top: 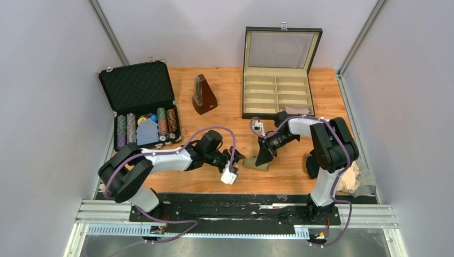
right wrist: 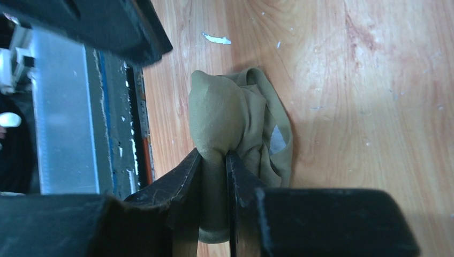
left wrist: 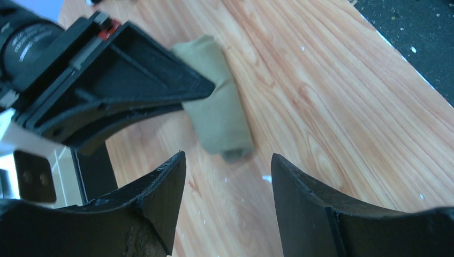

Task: Roll the underwear
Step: Roll the underwear to the center of the board.

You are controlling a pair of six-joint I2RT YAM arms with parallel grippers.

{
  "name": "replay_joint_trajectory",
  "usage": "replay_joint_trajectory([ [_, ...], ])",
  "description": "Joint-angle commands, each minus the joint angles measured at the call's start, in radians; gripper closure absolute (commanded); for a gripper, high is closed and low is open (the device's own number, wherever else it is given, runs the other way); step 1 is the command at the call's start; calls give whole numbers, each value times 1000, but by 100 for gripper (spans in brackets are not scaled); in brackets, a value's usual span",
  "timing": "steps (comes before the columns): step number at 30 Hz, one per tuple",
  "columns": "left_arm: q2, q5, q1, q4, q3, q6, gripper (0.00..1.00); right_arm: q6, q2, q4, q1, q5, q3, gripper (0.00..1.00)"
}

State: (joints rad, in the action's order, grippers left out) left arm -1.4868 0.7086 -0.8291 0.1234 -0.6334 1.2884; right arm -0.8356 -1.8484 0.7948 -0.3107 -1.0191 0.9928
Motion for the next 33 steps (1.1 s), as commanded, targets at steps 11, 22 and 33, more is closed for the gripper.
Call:
replay_joint_trajectory([
  [11, -290, -165, -121, 253, -121, -18, 36, 57, -79, 24, 64, 51, 18, 90],
  [22, -467, -194, -127, -265, -416, 140, 78, 98, -16, -14, 79, 95, 17, 39],
  [33, -662, -190, -165, -1059, -831, 225, 93, 246, 628, -436, 465, 356, 10, 0],
])
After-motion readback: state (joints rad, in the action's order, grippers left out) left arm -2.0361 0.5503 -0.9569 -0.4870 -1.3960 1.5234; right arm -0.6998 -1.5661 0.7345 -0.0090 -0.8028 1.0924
